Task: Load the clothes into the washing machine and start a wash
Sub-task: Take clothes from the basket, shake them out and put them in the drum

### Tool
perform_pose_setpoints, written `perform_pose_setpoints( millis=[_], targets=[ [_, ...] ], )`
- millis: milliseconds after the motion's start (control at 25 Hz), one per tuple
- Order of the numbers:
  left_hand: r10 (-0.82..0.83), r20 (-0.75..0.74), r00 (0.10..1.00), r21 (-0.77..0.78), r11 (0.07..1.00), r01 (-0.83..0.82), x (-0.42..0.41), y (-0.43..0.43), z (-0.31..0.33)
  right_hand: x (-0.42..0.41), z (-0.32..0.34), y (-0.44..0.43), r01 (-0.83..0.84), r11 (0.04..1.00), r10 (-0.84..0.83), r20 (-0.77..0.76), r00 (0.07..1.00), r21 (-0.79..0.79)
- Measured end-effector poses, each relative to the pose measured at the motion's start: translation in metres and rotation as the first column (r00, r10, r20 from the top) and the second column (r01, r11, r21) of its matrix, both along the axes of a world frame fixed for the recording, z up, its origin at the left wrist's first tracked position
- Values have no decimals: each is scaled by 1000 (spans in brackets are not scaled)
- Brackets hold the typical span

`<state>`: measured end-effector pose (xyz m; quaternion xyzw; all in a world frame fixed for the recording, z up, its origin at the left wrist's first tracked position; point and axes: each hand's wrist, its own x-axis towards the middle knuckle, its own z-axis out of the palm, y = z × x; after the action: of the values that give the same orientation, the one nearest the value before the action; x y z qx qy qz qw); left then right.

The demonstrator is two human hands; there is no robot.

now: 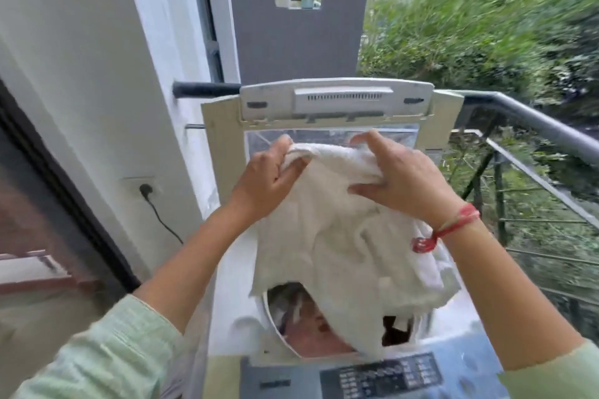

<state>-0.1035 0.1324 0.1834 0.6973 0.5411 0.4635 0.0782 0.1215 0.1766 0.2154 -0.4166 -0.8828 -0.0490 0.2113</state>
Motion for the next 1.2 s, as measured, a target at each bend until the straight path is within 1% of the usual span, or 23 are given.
perform_pose_setpoints(
  millis=[40, 80, 200, 280, 360, 400, 480, 520, 560, 600, 640, 680, 760, 800, 840, 880, 920, 960, 1000, 1080, 1120, 1160, 1200],
  targets=[
    [10, -127, 992, 17, 1000, -8, 5, 7, 4, 8, -8, 9, 23, 998, -25, 42, 999, 61],
    [-2, -245, 970, -9, 1000, 0, 8, 13, 6, 19, -15, 19, 21, 999, -24, 54, 998, 46],
    [-131, -514, 848, -268, 963, -14, 4, 21, -8, 60, -49, 43, -21, 980, 24, 9, 1000, -198],
    [-244, -573, 783, -494, 865, -91, -1, 18, -32, 83, -73, 51, -47, 937, 44, -17, 999, -347],
    [-380, -539, 752, -704, 694, -153, -5, 13, -58, 98, -91, 49, -58, 867, 83, 30, 996, -495],
    [-442, -481, 757, -799, 577, -171, -6, 10, -67, 102, -98, 49, -61, 782, 136, 74, 988, -620],
    [-537, -324, 779, -939, 284, -194, -5, 13, -75, 100, -107, 55, 26, 517, 329, 226, 917, -855],
    [-568, -276, 776, -961, 181, -209, -3, 20, -78, 96, -114, 65, 100, 426, 405, 288, 868, -899],
    [-581, -267, 769, -963, 137, -231, -3, 31, -85, 89, -125, 82, 162, 432, 434, 362, 825, -887],
    [-564, -292, 773, -956, 156, -248, -3, 47, -96, 80, -138, 100, 204, 520, 409, 452, 793, -830],
    [-510, -347, 787, -937, 228, -265, -5, 65, -111, 70, -150, 117, 223, 649, 323, 528, 785, -728],
    [-411, -421, 809, -893, 343, -290, -8, 82, -125, 61, -161, 132, 223, 761, 191, 539, 820, -609],
    [-135, -575, 807, -694, 602, -394, -14, 106, -150, 51, -173, 146, 233, 841, -81, 312, 947, -489],
    [-6, -610, 792, -573, 694, -436, -15, 107, -160, 50, -177, 146, 219, 866, -160, 164, 973, -449],
    [64, -610, 790, -488, 754, -438, -12, 102, -168, 52, -181, 142, 179, 895, -172, 53, 984, -408],
    [54, -610, 791, -461, 787, -409, -8, 92, -181, 57, -190, 137, 117, 910, -121, 14, 993, -398],
    [-30, -635, 772, -489, 790, -371, -2, 78, -196, 63, -199, 127, 42, 900, -38, 18, 999, -435],
    [-167, -647, 744, -582, 738, -341, 4, 62, -216, 67, -211, 114, -8, 837, 62, 81, 995, -547],
    [-330, -629, 704, -703, 628, -333, 10, 46, -233, 69, -224, 100, -6, 736, 214, 224, 951, -677],
    [-666, -513, 541, -855, 338, -394, 23, 20, -261, 68, -255, 73, 140, 508, 540, 441, 717, -850],
    [-747, -450, 490, -869, 239, -433, 30, 14, -273, 66, -270, 62, 228, 426, 644, 471, 604, -875],
    [-767, -406, 497, -877, 173, -449, 38, 11, -280, 61, -281, 53, 315, 369, 699, 485, 525, -874],
    [-745, -372, 555, -895, 129, -426, 44, 11, -283, 58, -290, 47, 383, 325, 715, 490, 499, -865]
  ],
)
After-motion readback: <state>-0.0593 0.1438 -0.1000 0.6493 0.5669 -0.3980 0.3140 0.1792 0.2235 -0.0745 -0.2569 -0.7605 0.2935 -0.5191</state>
